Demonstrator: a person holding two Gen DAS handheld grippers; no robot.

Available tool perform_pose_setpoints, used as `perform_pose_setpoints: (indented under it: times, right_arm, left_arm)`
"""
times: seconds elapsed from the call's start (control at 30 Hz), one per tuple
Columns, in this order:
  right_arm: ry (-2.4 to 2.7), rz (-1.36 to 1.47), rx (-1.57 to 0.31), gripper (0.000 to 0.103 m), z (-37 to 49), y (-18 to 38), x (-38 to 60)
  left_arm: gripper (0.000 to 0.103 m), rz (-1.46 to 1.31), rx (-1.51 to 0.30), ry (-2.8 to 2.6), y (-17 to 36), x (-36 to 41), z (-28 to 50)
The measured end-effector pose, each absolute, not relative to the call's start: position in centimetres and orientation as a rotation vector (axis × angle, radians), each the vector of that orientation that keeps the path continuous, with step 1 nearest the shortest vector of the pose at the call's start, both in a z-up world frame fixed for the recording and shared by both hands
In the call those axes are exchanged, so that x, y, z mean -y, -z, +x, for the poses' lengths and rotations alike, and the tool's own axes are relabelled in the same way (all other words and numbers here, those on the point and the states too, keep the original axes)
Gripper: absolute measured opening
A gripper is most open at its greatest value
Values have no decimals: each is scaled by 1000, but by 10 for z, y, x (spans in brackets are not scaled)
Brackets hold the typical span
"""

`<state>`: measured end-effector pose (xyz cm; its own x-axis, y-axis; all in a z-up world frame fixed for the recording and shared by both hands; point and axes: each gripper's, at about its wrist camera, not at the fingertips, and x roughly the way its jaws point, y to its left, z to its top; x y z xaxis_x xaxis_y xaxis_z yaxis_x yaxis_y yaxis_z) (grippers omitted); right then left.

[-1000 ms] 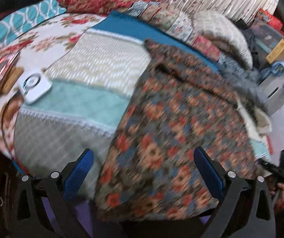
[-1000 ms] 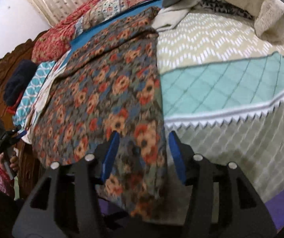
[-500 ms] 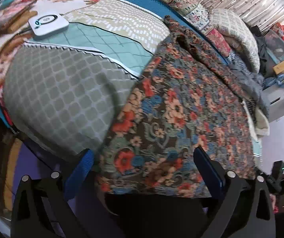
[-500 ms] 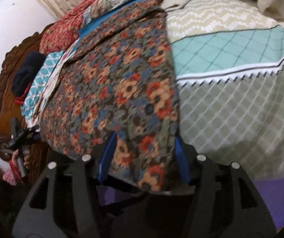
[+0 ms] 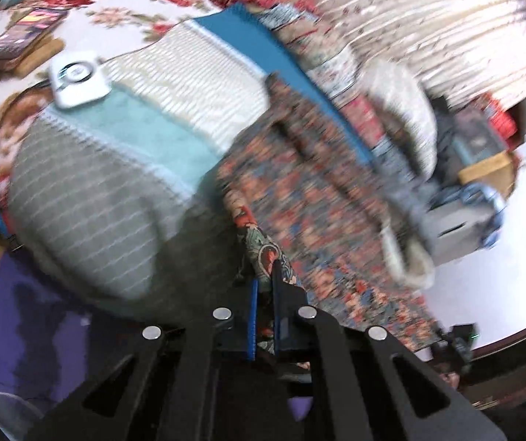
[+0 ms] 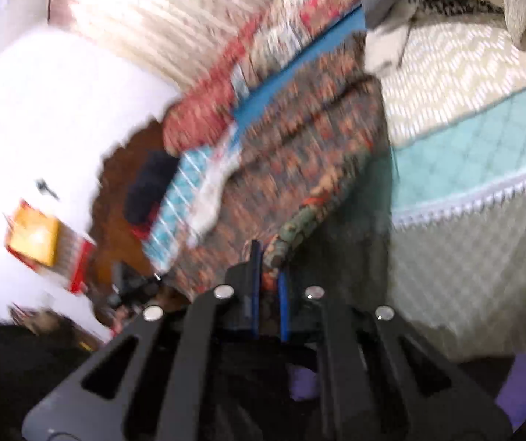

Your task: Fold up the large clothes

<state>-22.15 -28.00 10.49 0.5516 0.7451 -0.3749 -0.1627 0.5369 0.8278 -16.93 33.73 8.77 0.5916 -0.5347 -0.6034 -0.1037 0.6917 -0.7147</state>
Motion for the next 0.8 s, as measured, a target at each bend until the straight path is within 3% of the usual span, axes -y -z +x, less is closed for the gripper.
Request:
perform_pose_setpoints:
  times: [0.3, 0.4, 0.47, 0.5, 0.57, 0.6, 0.63, 0.67, 0.7, 0.8]
  right_arm:
    - [-480, 977, -766, 8, -78, -103, 302]
    - [-257, 1039, -885, 9, -13, -73, 307]
    - [-91, 927, -1037, 10, 19, -48, 300]
    - [-70, 943, -1094, 13, 27, -35, 297]
    - [-118, 998, -1036, 20, 19, -37, 297]
    - [-139, 976, -1003, 31, 13, -43, 298]
    - [-154, 927, -964, 51, 5, -52, 299]
    - [-145, 847, -905, 60, -9, -64, 300]
    - [-137, 793, -864, 64, -22, -71, 301]
    - [-139, 728, -842, 64, -47, -74, 305]
  left_arm:
    - [43, -831, -874, 294, -127, -314, -18]
    - [41, -786, -945, 144, -118, -300, 60]
    - [41, -678, -1033, 26, -100, -290, 97]
    - [41, -661, -1093, -32, -87, -285, 110]
    - [41, -695, -1132, -21, -77, -283, 115]
    - [41, -695, -1106, 7, -79, -282, 111]
    - [40, -678, -1090, 14, -82, -283, 107]
    - [40, -656, -1072, 20, -85, -284, 101]
    - [38, -656, -1055, 24, -87, -288, 94]
    - [34, -698, -999, 30, -90, -311, 71]
